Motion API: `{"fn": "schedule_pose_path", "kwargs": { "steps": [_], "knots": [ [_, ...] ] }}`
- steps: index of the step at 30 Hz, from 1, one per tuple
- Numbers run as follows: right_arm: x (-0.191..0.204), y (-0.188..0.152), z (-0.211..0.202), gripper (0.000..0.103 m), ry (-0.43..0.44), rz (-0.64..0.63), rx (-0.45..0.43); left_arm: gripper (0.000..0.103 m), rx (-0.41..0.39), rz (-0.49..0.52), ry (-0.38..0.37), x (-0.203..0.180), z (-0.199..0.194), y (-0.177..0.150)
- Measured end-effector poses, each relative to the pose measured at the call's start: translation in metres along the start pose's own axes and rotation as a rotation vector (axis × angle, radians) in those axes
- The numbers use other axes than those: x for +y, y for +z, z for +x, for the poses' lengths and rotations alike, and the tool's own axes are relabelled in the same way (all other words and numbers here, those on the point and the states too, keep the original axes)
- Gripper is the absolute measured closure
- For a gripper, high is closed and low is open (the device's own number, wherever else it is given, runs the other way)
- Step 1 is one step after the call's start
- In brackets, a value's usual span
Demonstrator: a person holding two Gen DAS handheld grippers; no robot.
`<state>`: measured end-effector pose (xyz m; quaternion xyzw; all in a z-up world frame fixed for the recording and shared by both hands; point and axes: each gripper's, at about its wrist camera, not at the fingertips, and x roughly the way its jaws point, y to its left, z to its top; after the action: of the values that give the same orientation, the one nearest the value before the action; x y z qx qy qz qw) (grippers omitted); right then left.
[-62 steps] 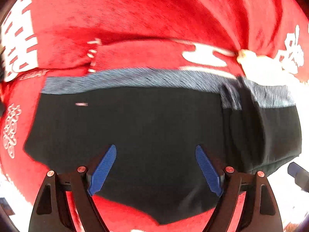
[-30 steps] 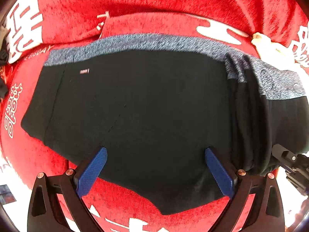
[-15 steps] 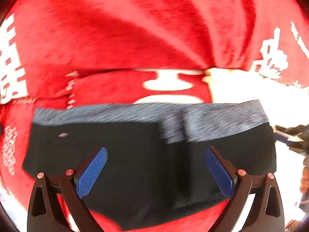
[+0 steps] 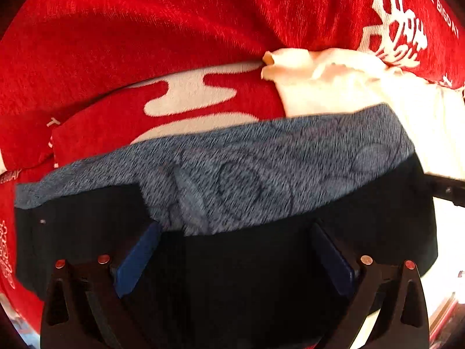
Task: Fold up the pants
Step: 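Fold the held trouser legs over onto the trousers with the right tool, then open the right tool and release the folded legs onto the trousers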
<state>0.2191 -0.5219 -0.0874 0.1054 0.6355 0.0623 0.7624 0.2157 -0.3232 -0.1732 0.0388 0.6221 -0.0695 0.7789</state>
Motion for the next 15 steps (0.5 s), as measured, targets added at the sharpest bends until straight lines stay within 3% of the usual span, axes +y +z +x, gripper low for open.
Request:
{"fn": "schedule_pose_path", "kwargs": {
  "steps": [1,4,8,11,15],
  "knots": [
    [0.007,-0.005,-0.01,0.044,0.007,-0.02,-0.026,0.0,0.02,-0.029,-0.018,0.007,0.001,-0.003],
    [0.027,-0.014,-0.024,0.067,0.066,-0.067,-0.036,0.0,0.058,-0.133,-0.068,0.027,0.003,-0.012],
    [0.062,-0.014,-0.008,0.068,0.083,-0.136,-0.006,0.0,0.044,-0.105,-0.029,0.027,-0.007,-0.021],
    [0.068,-0.028,0.023,0.068,0.076,-0.108,0.081,0.0,0.049,-0.139,-0.028,0.039,-0.016,-0.032],
    [0.075,-0.04,0.019,0.069,0.035,-0.127,0.033,0.0,0.052,-0.193,-0.015,0.069,-0.034,-0.053]
  ]
}}
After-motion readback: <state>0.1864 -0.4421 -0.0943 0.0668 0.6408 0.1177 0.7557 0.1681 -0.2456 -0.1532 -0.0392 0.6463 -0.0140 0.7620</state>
